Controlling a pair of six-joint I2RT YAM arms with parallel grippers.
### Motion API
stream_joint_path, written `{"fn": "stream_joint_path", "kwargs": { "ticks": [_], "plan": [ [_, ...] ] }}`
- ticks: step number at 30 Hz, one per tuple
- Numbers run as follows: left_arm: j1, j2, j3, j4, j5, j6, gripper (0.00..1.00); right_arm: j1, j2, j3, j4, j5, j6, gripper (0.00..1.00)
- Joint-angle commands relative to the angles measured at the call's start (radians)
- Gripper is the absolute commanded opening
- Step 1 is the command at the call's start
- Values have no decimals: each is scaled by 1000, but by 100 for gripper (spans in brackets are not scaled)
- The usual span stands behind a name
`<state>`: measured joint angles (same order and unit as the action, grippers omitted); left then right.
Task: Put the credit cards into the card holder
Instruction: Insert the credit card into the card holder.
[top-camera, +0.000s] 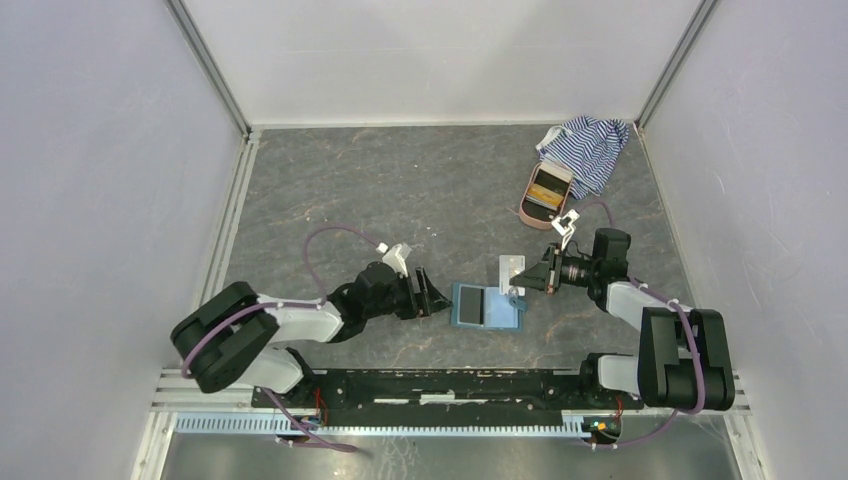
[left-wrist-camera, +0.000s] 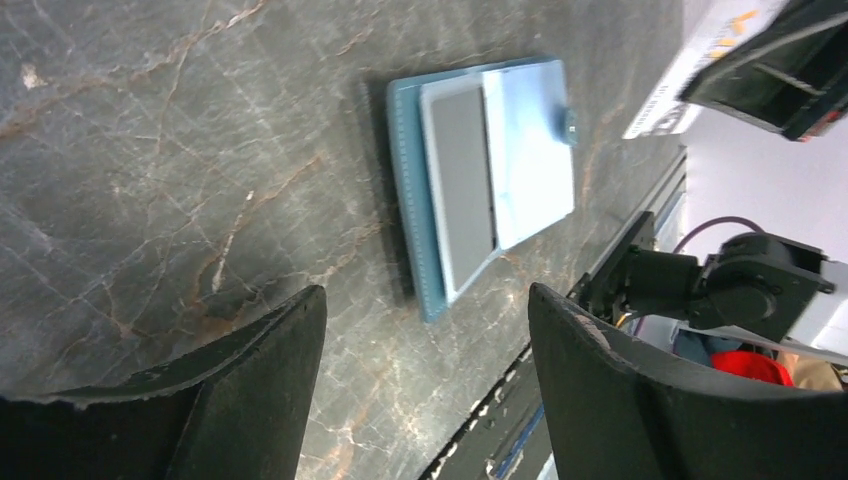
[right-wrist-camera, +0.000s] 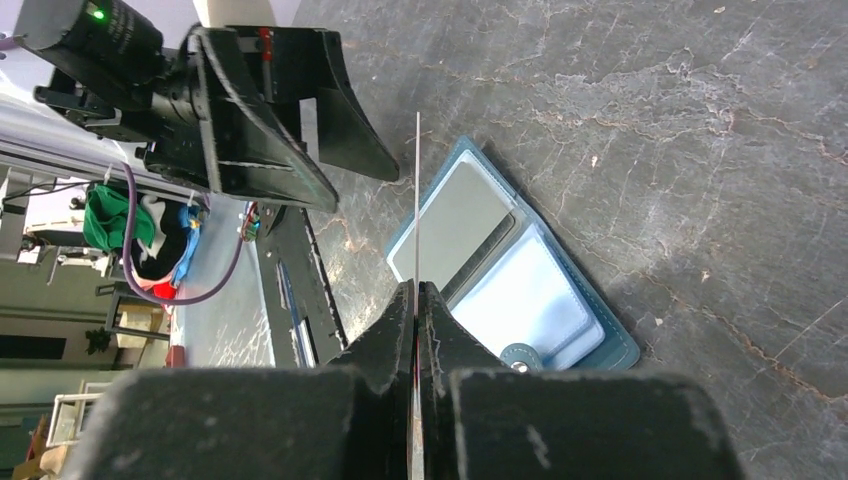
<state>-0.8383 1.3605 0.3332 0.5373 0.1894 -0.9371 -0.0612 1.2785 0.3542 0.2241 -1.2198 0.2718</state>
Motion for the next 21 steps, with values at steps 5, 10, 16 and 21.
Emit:
{"fn": "stream_joint_path", "kwargs": {
  "ticks": [5,10,16,21],
  "plan": [
    [-19,194,51,193,67,-129,69,-15,33,49,-17,-39,-34,0],
    [-33,294,54,311,80,-181,62,-15,43,54,-30,-40,-47,0],
    [-47,377,72,365,93,-212,50,-18,45,57,-36,-43,-51,0],
    [-56,442,75,417,97,-224,34,-22,45,58,-41,-45,-56,0]
  ]
}}
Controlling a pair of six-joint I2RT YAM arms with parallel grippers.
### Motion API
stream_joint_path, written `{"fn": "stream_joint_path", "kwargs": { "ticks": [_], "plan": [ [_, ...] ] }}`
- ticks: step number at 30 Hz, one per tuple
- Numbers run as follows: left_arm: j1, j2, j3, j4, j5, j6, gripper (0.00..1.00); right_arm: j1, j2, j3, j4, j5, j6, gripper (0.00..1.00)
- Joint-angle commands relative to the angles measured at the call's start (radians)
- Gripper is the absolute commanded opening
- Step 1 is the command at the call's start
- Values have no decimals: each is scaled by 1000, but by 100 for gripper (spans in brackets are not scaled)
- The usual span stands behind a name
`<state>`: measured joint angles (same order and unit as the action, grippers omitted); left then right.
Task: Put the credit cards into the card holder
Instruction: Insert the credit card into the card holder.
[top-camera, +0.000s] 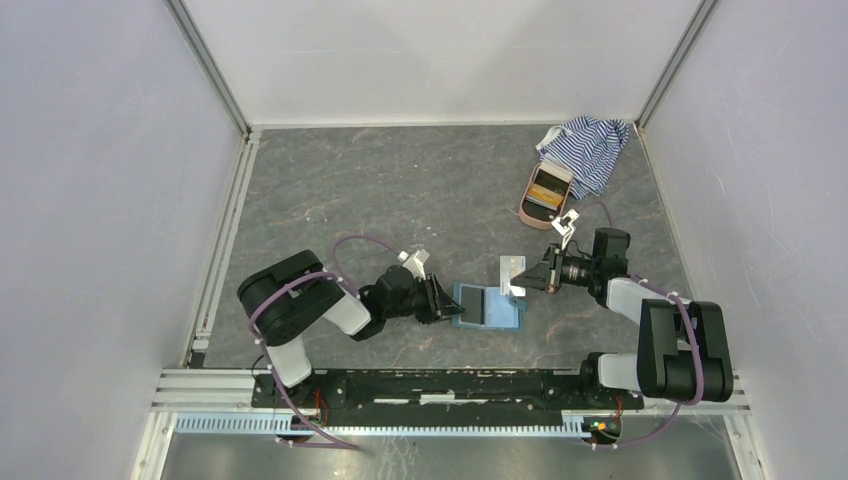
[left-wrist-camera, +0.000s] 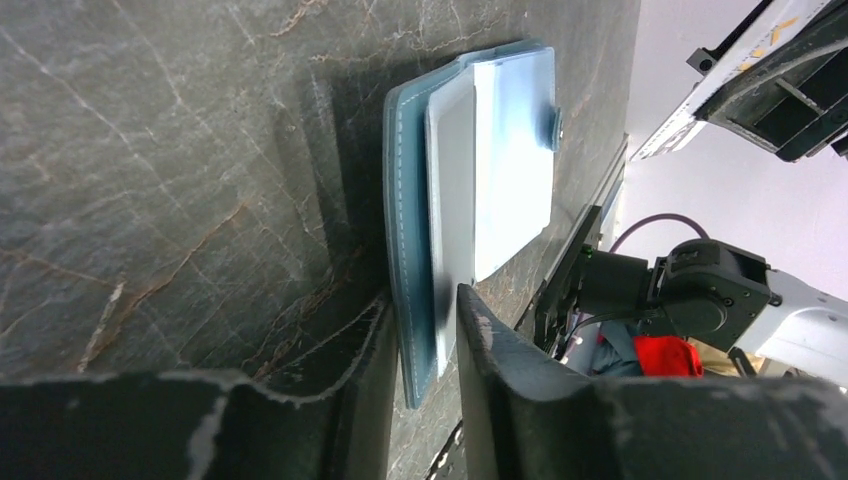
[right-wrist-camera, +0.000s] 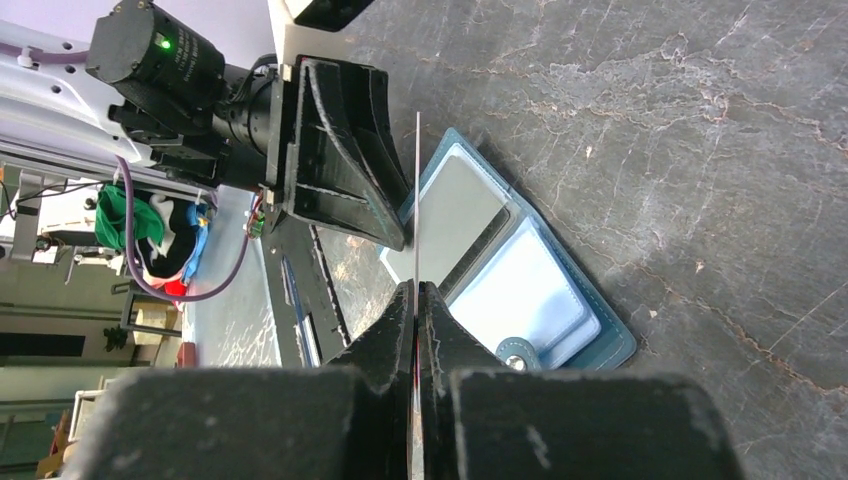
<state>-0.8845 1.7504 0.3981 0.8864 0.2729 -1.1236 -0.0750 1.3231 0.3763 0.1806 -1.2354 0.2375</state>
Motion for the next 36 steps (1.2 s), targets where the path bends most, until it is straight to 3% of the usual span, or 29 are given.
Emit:
{"fn": "stream_joint_path", "kwargs": {
  "ticks": [1,6,10,16,22,24,28,36],
  "plan": [
    [-10,68,6,84,12,-44,30,-8,-1,36,2,-30,-22,0],
    [-10,75,-25,144,-24,-51,2,-11,0,36,-3,-29,-28,0],
    [-10,-31,-95,78,-142,-19,2,-11,1,36,-8,-29,-38,0],
    [-8,-228,-146,-192,-326,16,2,-11,4,33,-13,-27,-52,0],
    [5,-247,-161,-196,-301,15,2,-11,4,30,-17,-27,-61,0],
    [10,-240,-153,-197,-279,22,11,-11,4,29,-18,-27,-66,0],
    [31,-302,-159,-302,-242,29,43,-9,6,29,-27,-35,-84,0],
    [75,-740,-174,-666,-311,148,80,57,15,45,-58,-62,-132,0]
  ]
}}
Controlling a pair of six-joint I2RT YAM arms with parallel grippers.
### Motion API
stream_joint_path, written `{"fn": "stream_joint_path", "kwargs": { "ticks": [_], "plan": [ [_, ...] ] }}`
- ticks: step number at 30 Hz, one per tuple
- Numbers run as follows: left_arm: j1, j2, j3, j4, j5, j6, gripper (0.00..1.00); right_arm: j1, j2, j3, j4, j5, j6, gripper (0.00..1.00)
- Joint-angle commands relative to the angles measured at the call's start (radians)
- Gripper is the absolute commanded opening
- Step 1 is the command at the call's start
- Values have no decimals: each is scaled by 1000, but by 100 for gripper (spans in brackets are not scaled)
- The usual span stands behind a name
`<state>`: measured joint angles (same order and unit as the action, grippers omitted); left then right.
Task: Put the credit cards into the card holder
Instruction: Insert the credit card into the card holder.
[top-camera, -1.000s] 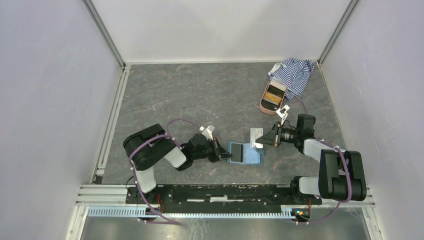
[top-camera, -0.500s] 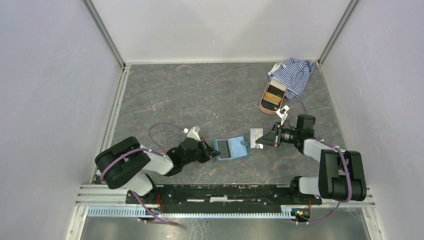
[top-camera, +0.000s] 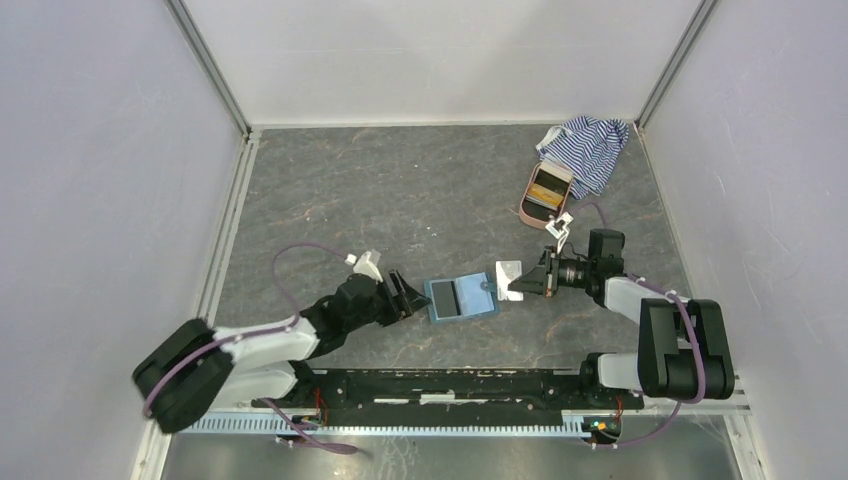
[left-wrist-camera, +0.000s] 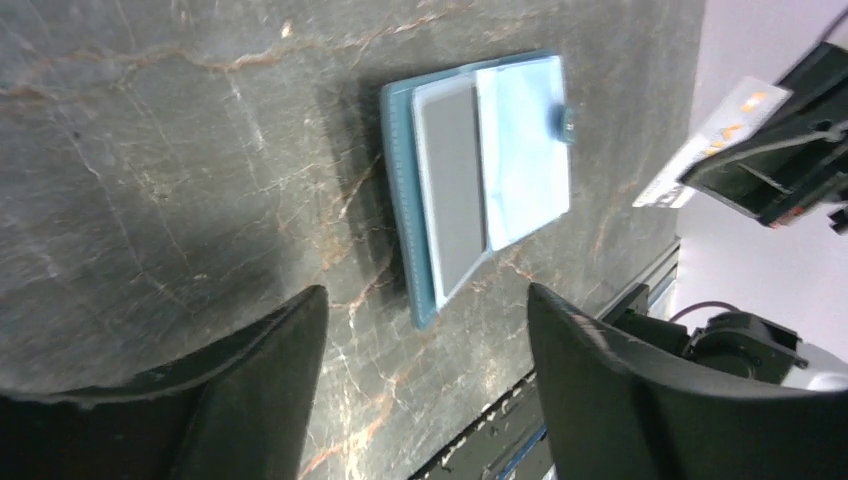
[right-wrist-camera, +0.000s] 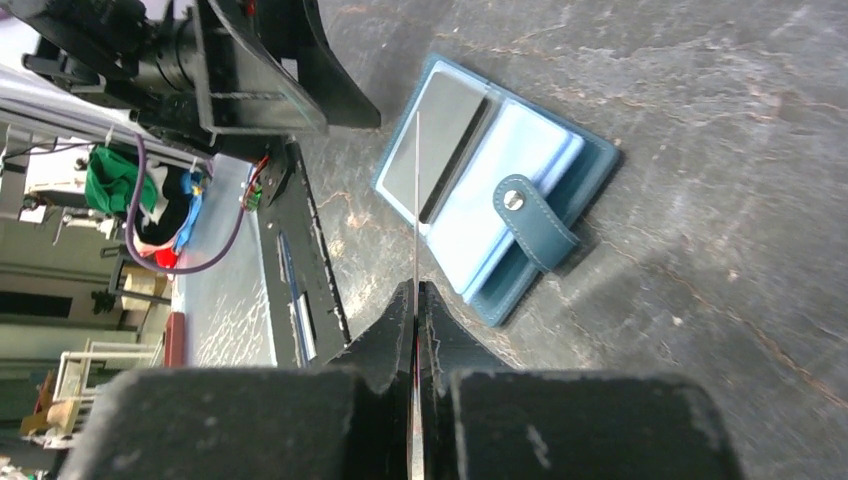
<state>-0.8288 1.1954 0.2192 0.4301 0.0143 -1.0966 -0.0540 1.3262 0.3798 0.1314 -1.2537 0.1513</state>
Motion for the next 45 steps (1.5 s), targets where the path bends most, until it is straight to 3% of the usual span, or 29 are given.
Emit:
{"fn": "stream_joint_path", "kwargs": {
  "ticks": [1,4,6,10,14,18,24,31,35,39,45],
  "plan": [
    [27,-240,12,-221,-47,148,85,47,16,45,-9,-54,-48,0],
    [56,-359,23,-171,-7,191,95,102,27,54,-15,-61,-62,0],
    [72,-350,23,-92,44,185,95,126,38,59,-15,-61,-65,0],
    [86,-201,29,129,162,125,91,149,55,68,-11,-95,-65,0],
    [84,-25,34,459,298,44,87,174,62,85,-7,-118,-61,0],
    [37,136,57,716,324,-1,88,197,61,114,-9,-137,-42,0],
    [-22,264,56,897,222,-48,88,205,39,148,-42,-160,-45,0],
    [-94,309,87,903,142,-48,87,206,16,194,-128,-180,-107,0],
    [-136,370,117,934,114,-61,76,204,23,232,-267,-216,-219,0],
    [-159,486,128,1105,92,-98,64,206,60,287,-451,-251,-390,0],
    [-178,594,181,1212,82,-115,62,204,90,317,-536,-248,-469,0]
  ]
}}
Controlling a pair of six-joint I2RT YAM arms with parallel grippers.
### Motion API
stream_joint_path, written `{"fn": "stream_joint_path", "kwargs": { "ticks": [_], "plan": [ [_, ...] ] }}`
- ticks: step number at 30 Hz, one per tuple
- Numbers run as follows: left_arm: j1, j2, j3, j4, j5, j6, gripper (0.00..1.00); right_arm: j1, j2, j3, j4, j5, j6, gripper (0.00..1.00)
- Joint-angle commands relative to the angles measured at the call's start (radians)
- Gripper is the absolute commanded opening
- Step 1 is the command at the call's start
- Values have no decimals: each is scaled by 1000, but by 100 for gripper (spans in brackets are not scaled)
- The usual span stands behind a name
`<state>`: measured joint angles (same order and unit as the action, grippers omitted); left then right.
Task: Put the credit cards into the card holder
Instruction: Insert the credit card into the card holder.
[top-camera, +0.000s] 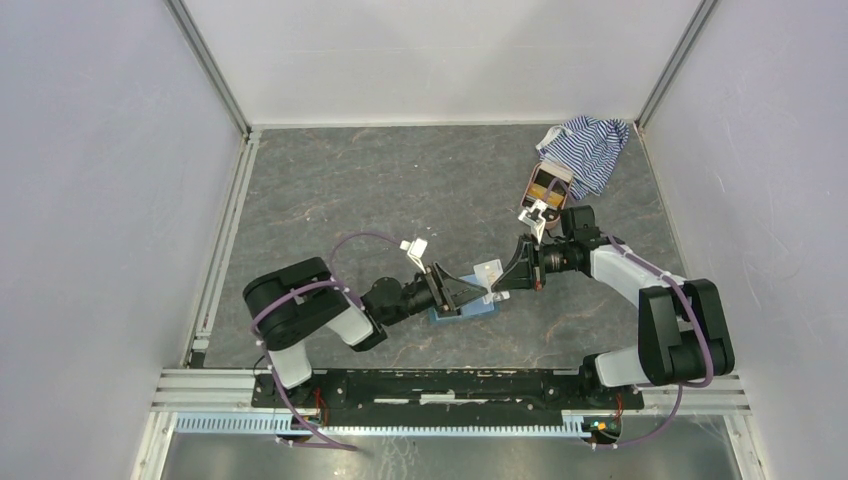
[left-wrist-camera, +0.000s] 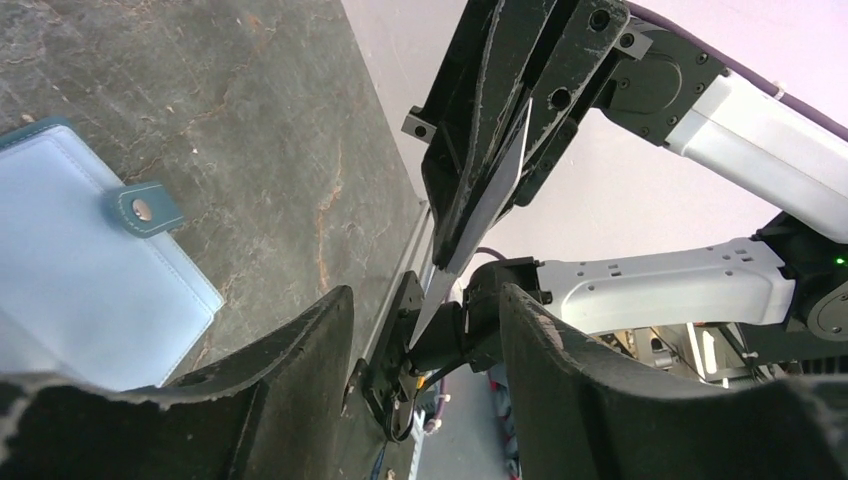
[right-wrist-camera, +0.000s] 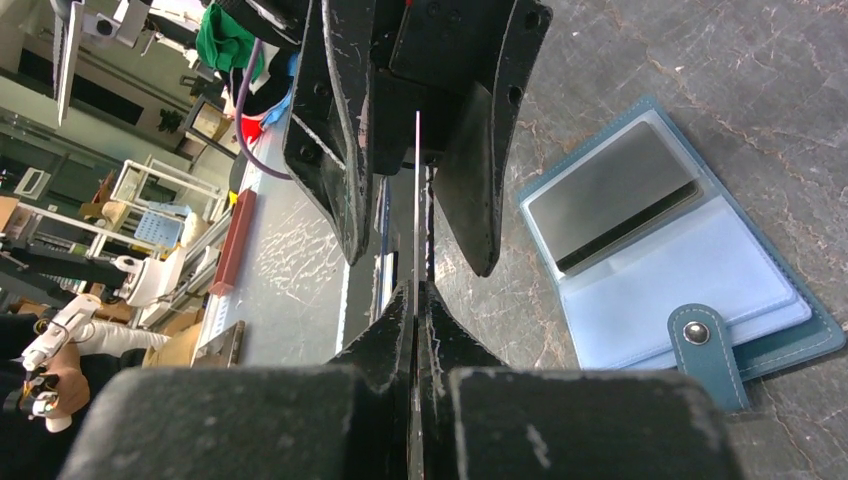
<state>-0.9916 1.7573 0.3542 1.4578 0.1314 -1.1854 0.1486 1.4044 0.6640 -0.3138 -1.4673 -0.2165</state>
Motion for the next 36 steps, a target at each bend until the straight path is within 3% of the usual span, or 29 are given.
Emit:
{"fn": "stream_joint_path", "kwargs": {
  "ticks": [1,10,14,16,18,19,23,25,27,30,36],
  "plan": [
    [-16,38,52,189,-38,-25,60,2,11,30,-91,-31,-102,0],
    [-17,69,61,220,-57,-30,38,2,8,18,-80,-29,-103,0],
    [-16,91,78,231,-43,-36,20,2,9,14,-79,-27,-103,0],
    [-15,98,84,243,-37,-35,6,2,8,11,-78,-24,-103,0],
    [-12,98,73,259,-40,-31,2,3,3,7,-71,-14,-103,0],
    [-9,97,65,264,-42,-29,2,2,-5,4,-65,-6,-101,7],
    [22,67,15,263,-23,-35,2,2,-60,-24,-7,103,-87,66],
    [52,46,-26,264,-1,-52,2,2,-112,-39,37,223,-72,81],
    [79,18,-85,262,18,-64,2,0,-172,-58,92,300,-43,87],
    [139,-21,-178,242,74,-91,2,-5,-226,-51,95,357,-66,88],
    [238,-43,-214,129,257,-95,2,-9,-189,-20,59,467,-130,80]
  ]
}}
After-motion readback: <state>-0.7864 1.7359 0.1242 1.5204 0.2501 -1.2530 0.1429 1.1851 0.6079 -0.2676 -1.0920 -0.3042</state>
